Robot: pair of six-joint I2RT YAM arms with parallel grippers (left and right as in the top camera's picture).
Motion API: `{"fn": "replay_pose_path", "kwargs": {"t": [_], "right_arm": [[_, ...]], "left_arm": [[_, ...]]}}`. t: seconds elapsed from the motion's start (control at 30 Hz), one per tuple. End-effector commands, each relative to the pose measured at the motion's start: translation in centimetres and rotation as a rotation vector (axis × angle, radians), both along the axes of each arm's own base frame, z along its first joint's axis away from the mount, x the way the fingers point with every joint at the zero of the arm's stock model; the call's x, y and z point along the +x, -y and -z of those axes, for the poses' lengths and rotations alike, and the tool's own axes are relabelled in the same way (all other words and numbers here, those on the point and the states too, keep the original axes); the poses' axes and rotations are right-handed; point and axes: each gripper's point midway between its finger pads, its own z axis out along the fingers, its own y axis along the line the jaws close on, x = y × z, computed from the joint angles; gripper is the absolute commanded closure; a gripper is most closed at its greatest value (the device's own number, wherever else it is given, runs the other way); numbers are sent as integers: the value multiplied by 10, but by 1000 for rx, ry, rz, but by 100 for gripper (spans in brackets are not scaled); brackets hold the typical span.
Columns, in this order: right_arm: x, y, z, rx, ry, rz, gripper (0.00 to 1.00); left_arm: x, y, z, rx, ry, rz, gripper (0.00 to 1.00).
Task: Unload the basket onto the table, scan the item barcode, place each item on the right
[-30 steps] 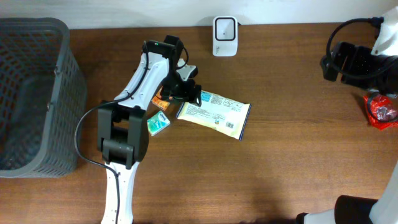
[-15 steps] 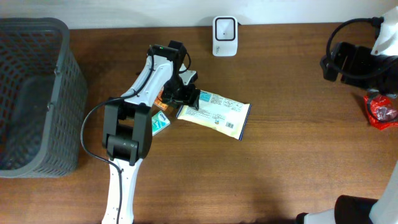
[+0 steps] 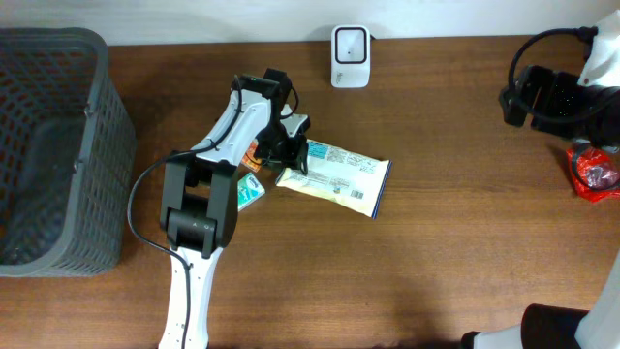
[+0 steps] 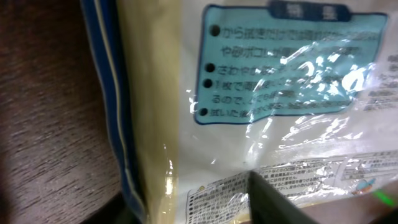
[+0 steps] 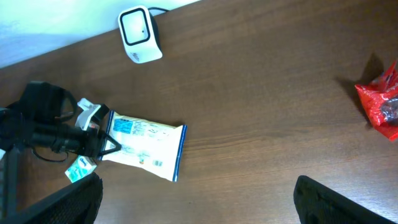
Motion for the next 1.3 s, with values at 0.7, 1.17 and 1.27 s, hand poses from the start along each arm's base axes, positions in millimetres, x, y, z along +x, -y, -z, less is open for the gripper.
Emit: {"fn": "replay_pose_path", "kwargs": {"t": [0.7,1.17,1.27], "right_arm": [[-6,0,-6,11,16,9,2],[-6,0,-6,11,16,9,2],[-6,0,-6,11,16,9,2]], "left_arm": [[38,2,-73,15,154,0,100],[74,-61,-244,373,681,-143,100],[67,-43,-258,354,725,-116,100]]}}
